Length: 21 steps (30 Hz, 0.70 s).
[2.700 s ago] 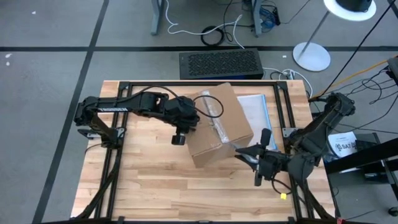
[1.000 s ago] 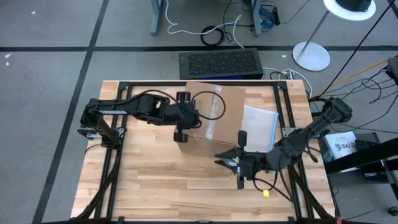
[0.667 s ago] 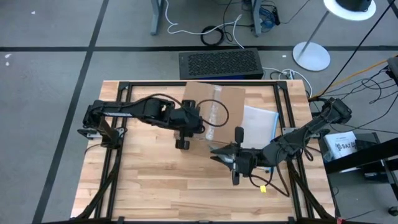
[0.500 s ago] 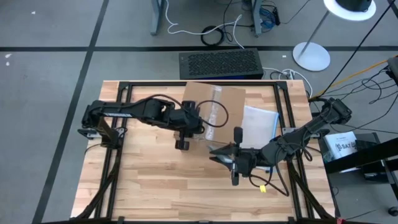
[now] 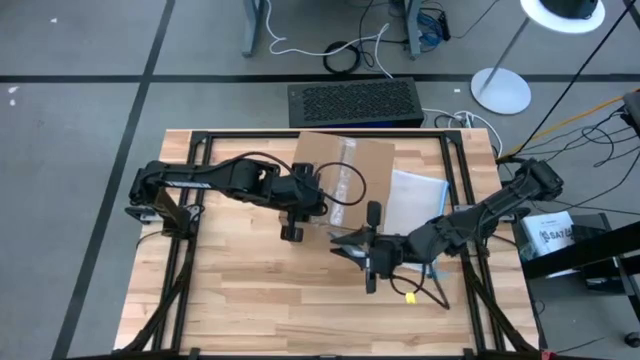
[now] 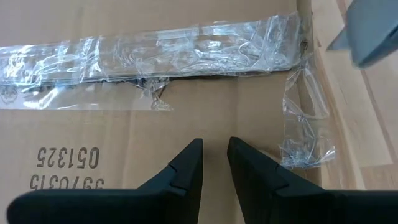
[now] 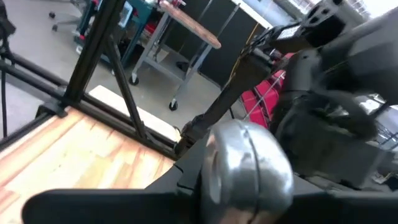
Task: Unpack boxes
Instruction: Open the cardboard box using the gray cutter
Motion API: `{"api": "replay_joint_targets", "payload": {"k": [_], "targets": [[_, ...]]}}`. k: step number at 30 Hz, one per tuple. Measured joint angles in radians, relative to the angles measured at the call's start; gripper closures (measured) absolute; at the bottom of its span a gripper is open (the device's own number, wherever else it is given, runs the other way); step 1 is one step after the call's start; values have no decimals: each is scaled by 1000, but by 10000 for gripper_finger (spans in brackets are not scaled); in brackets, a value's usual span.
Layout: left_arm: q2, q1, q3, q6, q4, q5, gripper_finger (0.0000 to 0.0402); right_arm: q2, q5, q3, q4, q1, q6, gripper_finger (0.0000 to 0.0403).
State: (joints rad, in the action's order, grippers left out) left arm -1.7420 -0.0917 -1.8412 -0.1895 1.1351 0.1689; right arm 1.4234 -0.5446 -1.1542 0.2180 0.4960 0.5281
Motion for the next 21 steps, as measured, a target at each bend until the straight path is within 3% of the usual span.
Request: {"api": "replay_joint_targets", "payload": {"k": [9,21], "targets": [[0,0,1,0,0,-10,313,29,-7,0,58,-12,59,338],[-1,0,1,0,1,-16,313,18,-39,0,11,-8,58,338]]}}
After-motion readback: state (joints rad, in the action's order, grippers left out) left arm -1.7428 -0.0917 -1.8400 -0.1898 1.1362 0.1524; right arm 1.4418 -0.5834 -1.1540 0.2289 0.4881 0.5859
